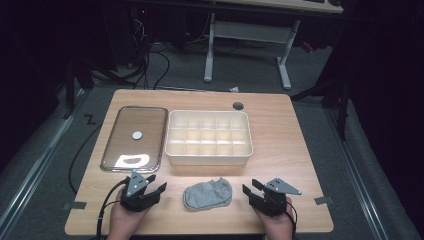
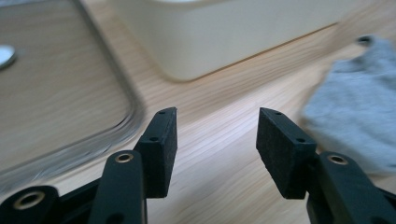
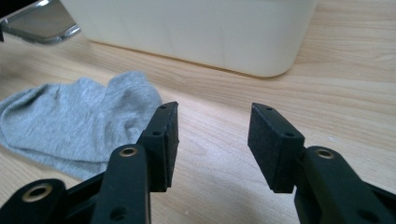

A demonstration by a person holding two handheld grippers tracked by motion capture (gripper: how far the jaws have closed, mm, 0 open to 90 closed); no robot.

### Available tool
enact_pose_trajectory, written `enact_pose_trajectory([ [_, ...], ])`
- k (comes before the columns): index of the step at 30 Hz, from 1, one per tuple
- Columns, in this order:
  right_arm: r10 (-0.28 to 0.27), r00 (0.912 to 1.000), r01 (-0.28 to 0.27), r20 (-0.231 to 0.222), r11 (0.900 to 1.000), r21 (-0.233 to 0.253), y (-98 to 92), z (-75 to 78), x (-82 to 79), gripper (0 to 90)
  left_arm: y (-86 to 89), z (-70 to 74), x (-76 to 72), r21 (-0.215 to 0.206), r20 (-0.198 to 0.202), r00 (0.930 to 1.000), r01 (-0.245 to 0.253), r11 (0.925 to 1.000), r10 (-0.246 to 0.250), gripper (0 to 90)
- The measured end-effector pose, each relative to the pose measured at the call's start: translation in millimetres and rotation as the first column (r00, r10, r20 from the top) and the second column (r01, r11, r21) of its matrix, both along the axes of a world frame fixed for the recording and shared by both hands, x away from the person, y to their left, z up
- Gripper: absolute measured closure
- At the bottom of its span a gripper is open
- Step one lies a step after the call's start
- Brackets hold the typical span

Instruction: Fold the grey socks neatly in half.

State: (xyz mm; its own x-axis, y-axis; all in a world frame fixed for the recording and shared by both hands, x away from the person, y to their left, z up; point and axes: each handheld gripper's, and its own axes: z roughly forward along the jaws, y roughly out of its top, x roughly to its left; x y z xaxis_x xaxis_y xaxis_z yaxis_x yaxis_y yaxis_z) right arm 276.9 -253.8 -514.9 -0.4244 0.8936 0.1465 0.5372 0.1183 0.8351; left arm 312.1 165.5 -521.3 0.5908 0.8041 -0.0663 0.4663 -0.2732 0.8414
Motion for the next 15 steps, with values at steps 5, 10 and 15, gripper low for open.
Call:
enact_pose_trajectory([
  [5, -0.015, 0.9998, 0.016, 0.012, 1.0, -0.005, -4.6, -1.2, -1.5, 51.4, 5.3, -2.1, 6.1, -0.017, -0.005, 0.9999, -0.014, 0.9997, 0.014, 46.9],
  [10, -0.005, 1.0, 0.005, 0.008, 1.0, -0.011, -3.6, -2.8, -0.2, 50.6, 5.6, -2.9, -0.8, -0.022, -0.005, 0.9999, 0.009, 0.9997, -0.009, 45.8],
  [15, -0.015, 0.9997, 0.015, 0.02, 1.0, -0.003, 0.2, 0.0, 8.1, 49.5, 8.6, -2.3, -3.7, -0.026, -0.004, 0.9999, 0.016, 0.9995, -0.016, 45.7],
])
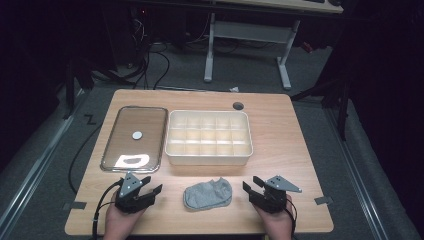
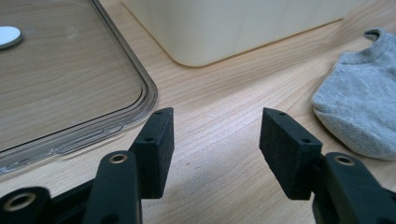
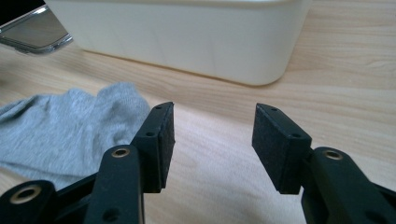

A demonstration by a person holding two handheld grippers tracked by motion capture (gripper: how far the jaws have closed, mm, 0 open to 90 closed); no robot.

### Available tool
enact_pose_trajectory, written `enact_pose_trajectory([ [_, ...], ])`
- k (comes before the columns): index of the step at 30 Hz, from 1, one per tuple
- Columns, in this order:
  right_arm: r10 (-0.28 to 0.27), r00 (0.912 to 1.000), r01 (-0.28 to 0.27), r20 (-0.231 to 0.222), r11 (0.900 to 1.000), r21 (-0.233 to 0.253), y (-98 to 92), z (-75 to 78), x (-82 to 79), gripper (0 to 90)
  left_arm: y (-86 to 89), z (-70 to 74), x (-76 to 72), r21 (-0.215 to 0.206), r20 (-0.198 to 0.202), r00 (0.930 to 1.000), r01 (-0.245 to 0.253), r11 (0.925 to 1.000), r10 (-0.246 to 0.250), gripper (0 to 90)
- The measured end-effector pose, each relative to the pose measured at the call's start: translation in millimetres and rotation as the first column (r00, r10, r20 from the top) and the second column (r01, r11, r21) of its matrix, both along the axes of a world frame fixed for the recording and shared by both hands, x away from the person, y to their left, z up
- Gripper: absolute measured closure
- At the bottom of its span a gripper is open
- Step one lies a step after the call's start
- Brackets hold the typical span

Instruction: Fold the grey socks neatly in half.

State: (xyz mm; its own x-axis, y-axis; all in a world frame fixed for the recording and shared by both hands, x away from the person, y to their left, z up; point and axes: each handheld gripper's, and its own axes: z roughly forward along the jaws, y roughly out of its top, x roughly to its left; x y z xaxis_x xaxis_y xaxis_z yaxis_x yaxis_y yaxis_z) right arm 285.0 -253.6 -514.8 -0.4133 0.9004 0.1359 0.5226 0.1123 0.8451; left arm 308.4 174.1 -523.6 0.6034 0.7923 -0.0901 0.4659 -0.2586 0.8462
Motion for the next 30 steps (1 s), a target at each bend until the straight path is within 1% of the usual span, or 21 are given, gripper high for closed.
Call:
enact_pose_trajectory([
  [2, -0.003, 1.0, 0.003, 0.004, 1.0, -0.006, 0.0, 0.3, -0.6, 49.0, -0.1, 1.5, 0.3, 0.003, 0.011, 0.9999, 0.002, 1.0, -0.002, 45.5],
  [5, -0.008, 1.0, 0.008, -0.001, 1.0, -0.011, -3.5, -1.5, -4.1, 47.9, -2.5, 1.7, 0.7, -0.007, 0.007, 0.9999, 0.013, 0.9999, -0.013, 45.3],
  [6, -0.012, 0.9999, 0.012, -0.003, 1.0, -0.012, -4.8, -2.2, -5.2, 47.8, -3.6, 2.0, 0.8, 0.001, 0.011, 0.9999, 0.011, 0.9999, -0.011, 45.3],
  [10, -0.04, 0.999, 0.04, -0.018, 0.999, -0.01, -13.3, -4.6, -9.8, 46.8, -11.1, 2.5, 1.9, 0.012, 0.019, 0.9993, 0.033, 0.9994, -0.033, 45.3],
  [11, -0.041, 0.999, 0.041, -0.018, 0.999, -0.013, -14.7, -4.9, -10.0, 46.6, -11.1, 2.5, 1.9, 0.012, 0.019, 0.9993, 0.033, 0.9994, -0.033, 45.3],
  [12, -0.045, 0.9987, 0.044, -0.023, 0.999, -0.014, -16.7, -5.3, -10.5, 46.5, -14.6, 2.8, 2.2, 0.021, 0.019, 0.9988, 0.044, 0.9988, -0.044, 45.3],
  [13, -0.048, 0.9985, 0.048, -0.027, 0.999, -0.012, -17.6, -5.6, -10.7, 46.4, -16.8, 2.5, 2.2, 0.021, 0.022, 0.9986, 0.047, 0.9987, -0.047, 45.3],
  [16, -0.05, 0.9982, 0.05, -0.032, 0.999, -0.008, -19.7, -6.5, -10.6, 46.5, -22.2, 3.0, 0.6, 0.02, 0.02, 0.9977, 0.065, 0.9977, -0.065, 45.3],
  [18, -0.042, 0.9986, 0.042, -0.032, 0.999, -0.008, -18.3, -6.3, -11.2, 47.6, -27.7, 3.4, -1.7, 0.033, 0.023, 0.9962, 0.083, 0.996, -0.084, 45.5],
  [22, -0.001, 0.9992, 0.001, -0.039, 1.0, -0.006, -9.8, -5.3, -11.7, 52.7, -42.1, 4.1, -6.2, 0.049, 0.025, 0.9916, 0.125, 0.9909, -0.127, 46.6],
  [24, 0.03, 0.9986, -0.03, -0.045, 1.0, -0.007, -1.4, -4.3, -11.6, 54.3, -52.3, 3.7, -9.0, 0.069, 0.026, 0.9876, 0.153, 0.9859, -0.155, 47.7],
  [27, 0.076, 0.9958, -0.077, -0.051, 0.997, -0.018, 13.8, -2.7, -10.9, 56.6, -64.6, 3.6, -13.1, 0.1, 0.027, 0.9792, 0.197, 0.9752, -0.201, 51.1],
  [29, 0.096, 0.9939, -0.098, -0.053, 0.994, -0.036, 21.9, -2.0, -9.2, 59.0, -71.3, 3.5, -15.8, 0.123, 0.034, 0.9757, 0.211, 0.9697, -0.216, 52.9],
  [30, 0.105, 0.9927, -0.108, -0.061, 0.993, -0.047, 27.2, -1.4, -7.5, 59.6, -74.0, 3.0, -17.2, 0.129, 0.036, 0.9737, 0.219, 0.9672, -0.225, 53.5],
])
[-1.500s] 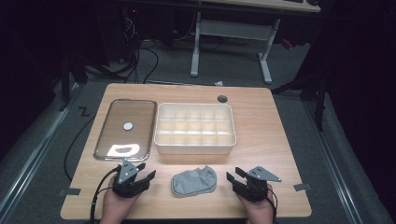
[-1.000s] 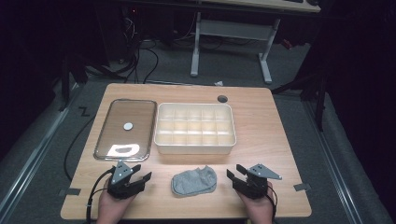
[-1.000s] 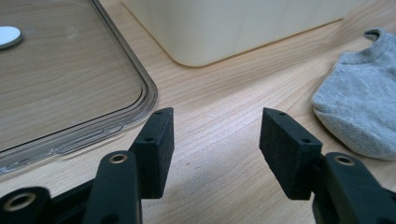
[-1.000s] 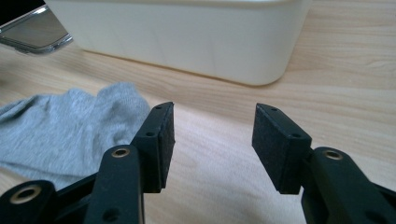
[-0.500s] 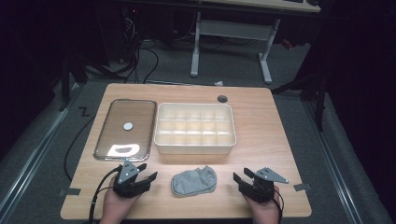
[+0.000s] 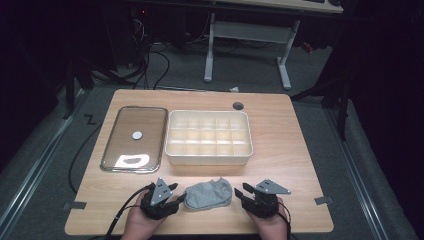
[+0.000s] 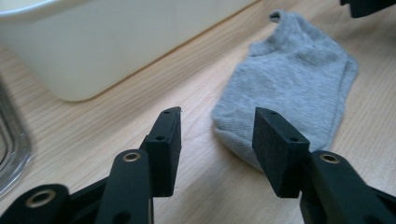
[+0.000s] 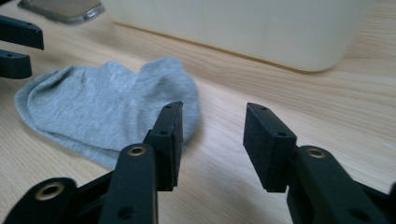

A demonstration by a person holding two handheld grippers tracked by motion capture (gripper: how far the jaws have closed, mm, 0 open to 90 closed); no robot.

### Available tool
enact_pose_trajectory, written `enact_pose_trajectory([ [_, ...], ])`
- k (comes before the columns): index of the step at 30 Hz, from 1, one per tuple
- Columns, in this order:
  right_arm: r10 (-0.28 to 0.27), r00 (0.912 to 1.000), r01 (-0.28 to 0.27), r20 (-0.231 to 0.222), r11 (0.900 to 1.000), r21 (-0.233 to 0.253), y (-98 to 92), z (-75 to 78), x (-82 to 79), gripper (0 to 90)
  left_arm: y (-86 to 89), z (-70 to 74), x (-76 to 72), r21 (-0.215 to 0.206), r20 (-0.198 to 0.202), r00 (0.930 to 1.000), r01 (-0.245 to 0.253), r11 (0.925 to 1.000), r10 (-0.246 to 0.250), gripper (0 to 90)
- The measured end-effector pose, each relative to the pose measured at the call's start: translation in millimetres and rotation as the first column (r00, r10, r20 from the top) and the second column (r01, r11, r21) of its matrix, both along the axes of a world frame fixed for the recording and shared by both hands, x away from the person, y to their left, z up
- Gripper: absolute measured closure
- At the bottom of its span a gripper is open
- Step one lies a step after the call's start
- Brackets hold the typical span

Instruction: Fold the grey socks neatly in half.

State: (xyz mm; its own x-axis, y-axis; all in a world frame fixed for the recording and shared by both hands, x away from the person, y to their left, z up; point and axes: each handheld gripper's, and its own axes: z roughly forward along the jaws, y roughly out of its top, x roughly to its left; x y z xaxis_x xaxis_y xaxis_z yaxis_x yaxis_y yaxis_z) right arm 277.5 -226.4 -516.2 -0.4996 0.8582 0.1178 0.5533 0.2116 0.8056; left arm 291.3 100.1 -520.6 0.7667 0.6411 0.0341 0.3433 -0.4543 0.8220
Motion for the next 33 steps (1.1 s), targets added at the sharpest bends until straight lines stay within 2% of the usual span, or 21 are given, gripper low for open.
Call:
enact_pose_trajectory([
  [3, 0.016, 0.9998, -0.016, -0.014, 1.0, -0.007, 9.0, 1.6, 5.4, 60.8, -6.2, -2.0, -4.0, 0.028, 0.005, 0.9998, 0.021, 0.9994, -0.021, 54.9],
  [7, 0.008, 0.9977, -0.009, -0.067, 1.0, -0.01, 18.5, -0.3, 16.3, 60.2, -11.6, -3.3, -7.1, 0.043, 0.007, 0.999, 0.044, 0.9981, -0.045, 55.9],
  [11, 0.017, 0.9931, -0.017, -0.116, 1.0, 0.002, 23.2, -4.5, 18.0, 54.7, -15.8, -6.4, -8.1, 0.076, 0.002, 0.9981, 0.062, 0.9952, -0.062, 56.3],
  [17, 0.028, 0.9914, -0.031, -0.128, 0.999, -0.026, 27.6, -10.8, 10.6, 53.8, -19.4, -9.7, -7.4, 0.094, -0.006, 0.9978, 0.066, 0.9934, -0.066, 57.4],
  [21, 0.03, 0.9908, -0.033, -0.132, 0.999, -0.023, 29.3, -12.7, 5.6, 55.3, -19.9, -10.0, -8.5, 0.102, -0.002, 0.998, 0.063, 0.9928, -0.063, 57.6],
  [24, 0.036, 0.9924, -0.042, -0.117, 0.998, -0.044, 33.6, -13.2, 0.3, 61.0, -19.5, -10.0, -8.7, 0.103, -0.002, 0.9981, 0.062, 0.9927, -0.062, 57.7],
  [27, 0.048, 0.9904, -0.055, -0.13, 0.997, -0.051, 35.9, -12.1, -1.6, 68.3, -17.9, -9.6, -8.1, 0.107, -0.006, 0.9983, 0.059, 0.9925, -0.059, 57.7],
  [31, 0.059, 0.9869, -0.065, -0.15, 0.997, -0.034, 36.5, -11.7, -2.7, 79.6, -16.2, -9.2, -7.2, 0.113, -0.007, 0.9987, 0.051, 0.9923, -0.05, 57.6],
  [33, 0.064, 0.9876, -0.069, -0.143, 0.997, -0.028, 35.5, -11.3, -2.9, 82.5, -16.0, -9.1, -6.8, 0.111, -0.01, 0.9988, 0.049, 0.9926, -0.048, 57.6],
])
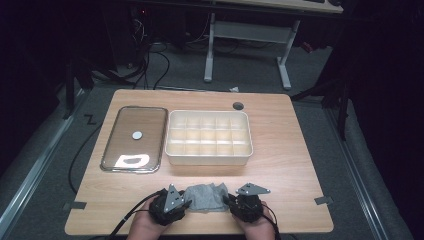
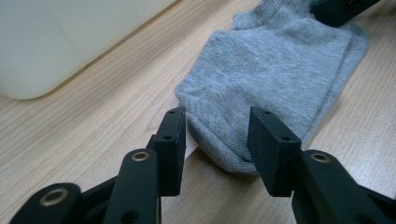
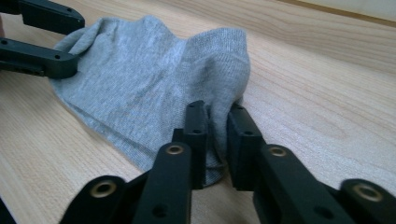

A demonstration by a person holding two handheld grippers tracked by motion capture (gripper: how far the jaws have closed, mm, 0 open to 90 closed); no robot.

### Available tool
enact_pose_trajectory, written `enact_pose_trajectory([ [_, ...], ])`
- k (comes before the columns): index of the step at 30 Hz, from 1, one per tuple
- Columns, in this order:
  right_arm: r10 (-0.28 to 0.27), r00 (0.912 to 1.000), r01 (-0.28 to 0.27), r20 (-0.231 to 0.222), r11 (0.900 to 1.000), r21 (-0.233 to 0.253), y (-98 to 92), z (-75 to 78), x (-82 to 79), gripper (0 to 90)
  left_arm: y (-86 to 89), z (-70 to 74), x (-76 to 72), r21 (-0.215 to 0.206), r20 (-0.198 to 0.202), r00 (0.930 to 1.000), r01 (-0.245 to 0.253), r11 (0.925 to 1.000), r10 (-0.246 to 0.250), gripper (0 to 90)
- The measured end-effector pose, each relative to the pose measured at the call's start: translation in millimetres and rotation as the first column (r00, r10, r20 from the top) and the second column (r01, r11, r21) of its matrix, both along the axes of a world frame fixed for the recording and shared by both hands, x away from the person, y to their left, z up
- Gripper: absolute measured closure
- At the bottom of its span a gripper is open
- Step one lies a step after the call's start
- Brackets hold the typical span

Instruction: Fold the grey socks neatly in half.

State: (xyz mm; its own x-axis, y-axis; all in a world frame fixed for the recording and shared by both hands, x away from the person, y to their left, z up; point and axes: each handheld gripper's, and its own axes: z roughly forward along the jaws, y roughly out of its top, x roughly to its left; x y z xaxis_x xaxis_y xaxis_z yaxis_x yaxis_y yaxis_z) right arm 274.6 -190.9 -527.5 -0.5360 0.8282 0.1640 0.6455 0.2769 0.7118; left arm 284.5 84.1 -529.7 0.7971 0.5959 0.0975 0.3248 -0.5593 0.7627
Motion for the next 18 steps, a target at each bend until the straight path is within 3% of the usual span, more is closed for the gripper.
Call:
enact_pose_trajectory([
  [6, -0.016, 0.9993, 0.015, 0.033, 1.0, 0.025, -6.6, 6.2, -1.4, 85.8, -1.1, 1.5, 0.8, -0.002, 0.001, 1.0, -0.009, 1.0, 0.009, 57.2],
  [11, -0.009, 0.9999, 0.009, 0.015, 0.999, 0.031, -5.8, 5.9, -1.2, 85.3, 0.0, 6.4, 0.8, -0.026, 0.002, 0.9998, -0.019, 0.9995, 0.019, 56.9],
  [15, -0.016, 0.9998, 0.016, 0.016, 1.0, 0.007, -2.6, 3.1, -2.4, 65.8, -0.8, 5.8, 0.5, -0.023, -0.002, 0.9998, -0.017, 0.9996, 0.017, 56.9],
  [18, 0.016, 0.9999, -0.016, 0.006, 1.0, 0.002, 0.0, -1.1, -3.0, 61.8, -3.1, 2.7, 0.2, -0.003, -0.005, 0.9999, -0.013, 0.9999, 0.013, 57.1],
])
